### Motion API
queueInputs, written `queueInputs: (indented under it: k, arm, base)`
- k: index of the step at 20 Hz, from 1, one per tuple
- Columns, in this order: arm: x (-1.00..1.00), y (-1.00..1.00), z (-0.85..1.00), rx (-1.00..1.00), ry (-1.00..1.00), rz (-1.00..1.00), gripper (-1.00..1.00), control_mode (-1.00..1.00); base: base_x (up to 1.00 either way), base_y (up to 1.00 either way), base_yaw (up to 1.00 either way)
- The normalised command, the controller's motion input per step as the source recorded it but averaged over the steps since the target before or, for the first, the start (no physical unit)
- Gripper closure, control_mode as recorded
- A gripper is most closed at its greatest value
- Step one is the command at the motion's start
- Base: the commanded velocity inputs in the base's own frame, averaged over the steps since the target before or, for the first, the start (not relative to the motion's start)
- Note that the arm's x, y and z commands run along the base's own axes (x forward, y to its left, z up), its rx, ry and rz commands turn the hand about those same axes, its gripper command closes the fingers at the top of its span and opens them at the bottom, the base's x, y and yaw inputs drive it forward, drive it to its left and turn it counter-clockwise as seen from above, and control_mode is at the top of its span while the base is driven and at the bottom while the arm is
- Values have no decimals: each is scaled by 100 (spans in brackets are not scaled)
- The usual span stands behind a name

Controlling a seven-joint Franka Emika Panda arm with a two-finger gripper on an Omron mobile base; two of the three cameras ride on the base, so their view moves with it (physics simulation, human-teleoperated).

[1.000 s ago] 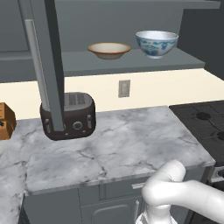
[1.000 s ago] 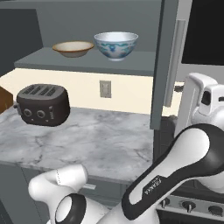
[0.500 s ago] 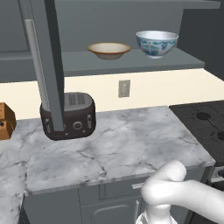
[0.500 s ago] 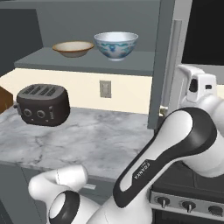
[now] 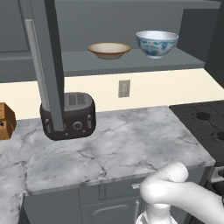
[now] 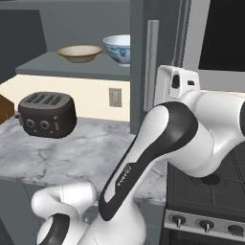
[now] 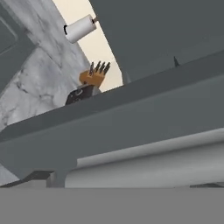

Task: Open the cabinet. Pick the bowls from the counter and place them in the cabinet. Then close the cabinet.

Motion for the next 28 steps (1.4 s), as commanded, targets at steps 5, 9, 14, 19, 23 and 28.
queueInputs:
  k: [5, 9, 14, 19, 23, 28]
  arm:
    - [11, 100, 0, 0, 3, 0, -100, -100]
    - [30, 91, 0, 0, 0, -7, -100, -100]
    - [68, 64, 0, 0, 0, -17, -100, -100]
    - [96, 51, 0, 0, 0, -23, -100, -100]
    - [100, 39, -1, 0, 0, -26, -100, -100]
    - [100, 27, -12, 0, 0, -26, -100, -100]
  base:
    - [0, 0, 0]
    - [0, 0, 0]
    - [0, 0, 0]
    - [0, 0, 0]
    - [0, 0, 0]
    - [0, 0, 0]
